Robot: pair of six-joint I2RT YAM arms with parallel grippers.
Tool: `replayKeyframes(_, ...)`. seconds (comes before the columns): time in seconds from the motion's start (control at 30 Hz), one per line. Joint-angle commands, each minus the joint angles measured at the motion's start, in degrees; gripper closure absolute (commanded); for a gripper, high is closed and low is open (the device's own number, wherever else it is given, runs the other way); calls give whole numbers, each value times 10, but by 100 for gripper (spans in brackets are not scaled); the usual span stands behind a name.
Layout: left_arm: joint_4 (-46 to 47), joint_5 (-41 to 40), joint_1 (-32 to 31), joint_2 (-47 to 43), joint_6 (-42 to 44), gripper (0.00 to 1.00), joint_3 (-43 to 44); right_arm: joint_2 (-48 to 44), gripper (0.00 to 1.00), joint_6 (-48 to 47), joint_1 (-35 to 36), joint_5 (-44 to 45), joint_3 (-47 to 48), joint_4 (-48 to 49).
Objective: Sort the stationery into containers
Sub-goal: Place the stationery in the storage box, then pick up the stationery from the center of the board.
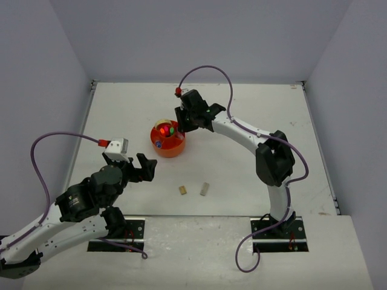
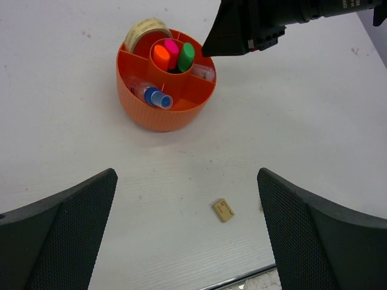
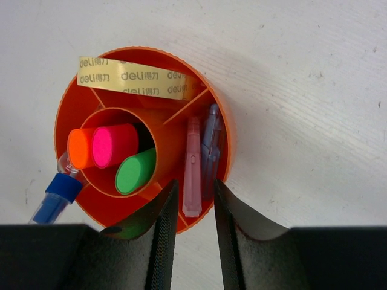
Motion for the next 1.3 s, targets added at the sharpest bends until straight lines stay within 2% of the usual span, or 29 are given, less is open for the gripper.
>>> replayKeyframes(0.0,22,-6,-2,-4,12,0,1,-79,66,7,2,0,-35,13)
replayKeyframes(0.1,-1,-13,-2,-4,4,0,17,-185,62,39,2,10,-154,55)
replayKeyframes(0.17,-34,-29,-2,6,-11,0,37,-249,55,80,4,21,-246,86)
replayKeyframes(0.2,-48,-44,-2,10,-25,0,44,-270,45,101,10,38,-282,97)
replayKeyframes(0.27,-71,-61,-2,14,-35,0,54,-314,14,155,35,111,-356,112)
replayKeyframes(0.3,-78,-69,-2,15,-37,0,57,-333,2,182,51,153,-390,117)
replayKeyframes(0.37,-68,-81,-2,12,-30,0,49,-343,1,250,98,245,-423,82)
replayKeyframes(0.4,-67,-89,-2,10,-31,0,44,-339,1,256,114,275,-423,56)
replayKeyframes(0.47,-68,-106,-2,8,-43,0,30,-317,1,398,155,338,-403,-33)
replayKeyframes(0.57,-69,-108,-2,4,-50,0,23,-264,1,467,179,330,-382,-104)
replayKeyframes(0.67,-67,-104,-2,-4,-50,0,19,-238,7,496,198,327,-385,-102)
replayKeyframes(0.73,-64,-99,-2,-10,-50,0,17,-236,27,502,202,304,-410,-79)
replayKeyframes(0.77,-65,-99,-2,-12,-50,0,16,-238,30,501,203,294,-422,-62)
replayKeyframes(0.83,-63,-97,-2,-16,-49,0,15,-235,47,496,202,263,-448,-14)
replayKeyframes(0.9,-61,-96,-2,-21,-48,0,15,-223,60,501,204,235,-460,17)
replayKeyframes(1.07,-60,-94,-2,-18,-47,0,15,-183,61,518,226,247,-437,-9)
replayKeyframes(1.27,-58,-91,-2,-14,-44,0,14,-179,67,566,244,270,-443,-46)
